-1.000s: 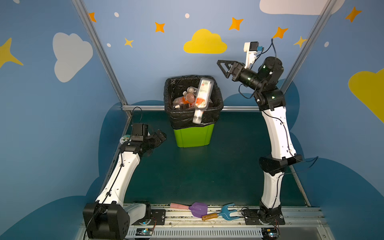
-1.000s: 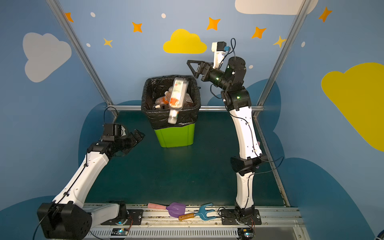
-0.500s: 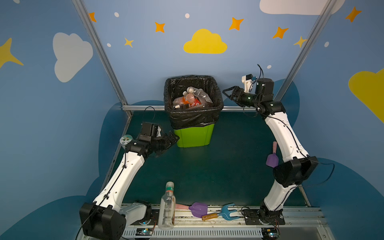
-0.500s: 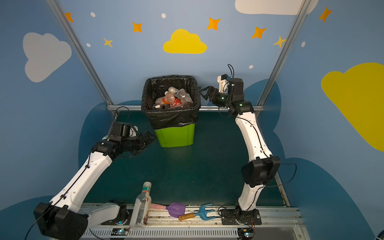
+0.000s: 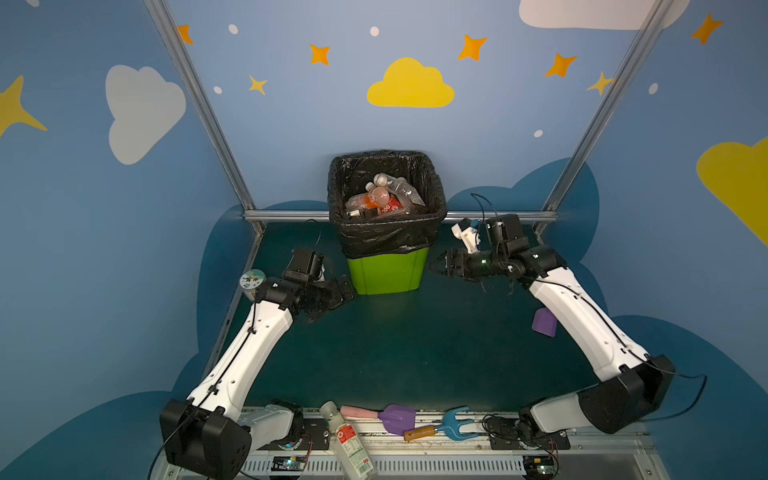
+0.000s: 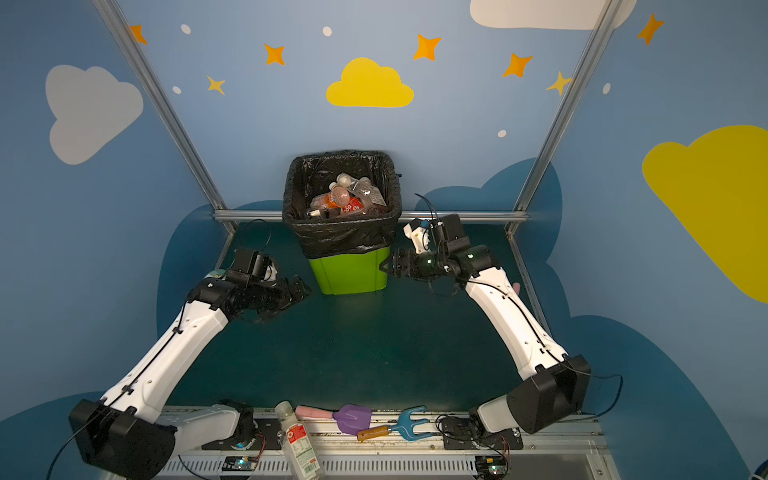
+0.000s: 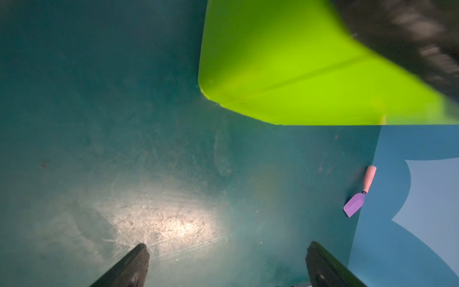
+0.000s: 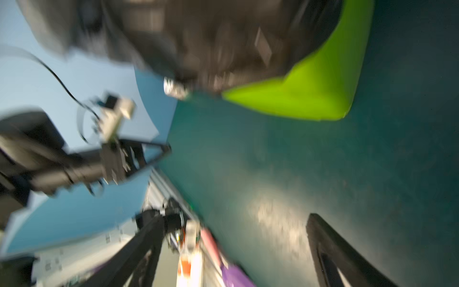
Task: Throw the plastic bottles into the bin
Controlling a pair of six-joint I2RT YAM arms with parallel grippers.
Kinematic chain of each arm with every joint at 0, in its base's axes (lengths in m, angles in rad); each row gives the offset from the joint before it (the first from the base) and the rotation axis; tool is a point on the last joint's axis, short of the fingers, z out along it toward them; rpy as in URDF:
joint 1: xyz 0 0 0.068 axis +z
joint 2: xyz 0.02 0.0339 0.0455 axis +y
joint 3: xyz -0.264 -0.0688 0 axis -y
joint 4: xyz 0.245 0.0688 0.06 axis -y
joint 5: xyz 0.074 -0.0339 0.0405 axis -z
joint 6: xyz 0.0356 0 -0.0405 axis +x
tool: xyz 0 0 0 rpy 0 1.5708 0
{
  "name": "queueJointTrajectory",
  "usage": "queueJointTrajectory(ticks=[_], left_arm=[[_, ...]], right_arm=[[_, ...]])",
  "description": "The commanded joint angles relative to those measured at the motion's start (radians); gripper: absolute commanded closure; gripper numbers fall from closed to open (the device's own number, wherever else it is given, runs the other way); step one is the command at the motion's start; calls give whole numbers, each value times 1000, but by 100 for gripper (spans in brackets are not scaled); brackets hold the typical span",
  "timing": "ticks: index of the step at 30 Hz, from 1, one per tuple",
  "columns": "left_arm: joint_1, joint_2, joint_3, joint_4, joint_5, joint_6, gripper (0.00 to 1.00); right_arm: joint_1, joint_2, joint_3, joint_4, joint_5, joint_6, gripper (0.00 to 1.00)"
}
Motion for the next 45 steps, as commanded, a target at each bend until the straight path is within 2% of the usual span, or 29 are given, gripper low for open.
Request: queueJointTrajectory(ticks=[1,4,7,8,11,13,16,18,21,24,27,30,35,45], left_arm=[[-9,-65,101,-174,-45,48,1],[-41,-164,71,-243,-26,-16,5],[-100,-253,28,-382,5,-133,18],[-137,-277,17,-433,5,-189,23],[-339,-385,-39,-552,-50,-437,32],[-494,-463,-99,-601,-120,-618,33],[-673,-495,-187,-632,-112,-769,31],[-772,-453,-230,-617,-77,-807,29],[-900,-325,-242,-573,-64,-833,18],[-937,-242,-293,-487,25,-838,11],[-1000,-262,-430,-296,59,-959,10],[-1077,-322,-547,-134,35,-1108,10],[-1186,-352,-604,-62,-32,-1252,2],[-1205,-210,-627,78,-42,-1240,2]], right_arm=[[43,-138,-45,-106,47,-52,12],[84,-234,-113,-125,87,-38,12],[84,-337,-203,-149,177,-21,12],[82,-366,-230,-146,188,-14,12],[81,-437,-316,-109,187,20,12],[81,-461,-360,-80,161,50,12],[83,-491,-420,-20,128,117,12],[83,-508,-445,1,117,156,12],[84,-542,-459,-1,96,177,12],[85,-591,-457,-43,108,180,12],[85,-664,-459,-74,134,195,12],[85,-721,-468,-82,135,212,12],[85,-753,-473,-99,129,220,12],[84,-768,-453,-124,140,204,12]])
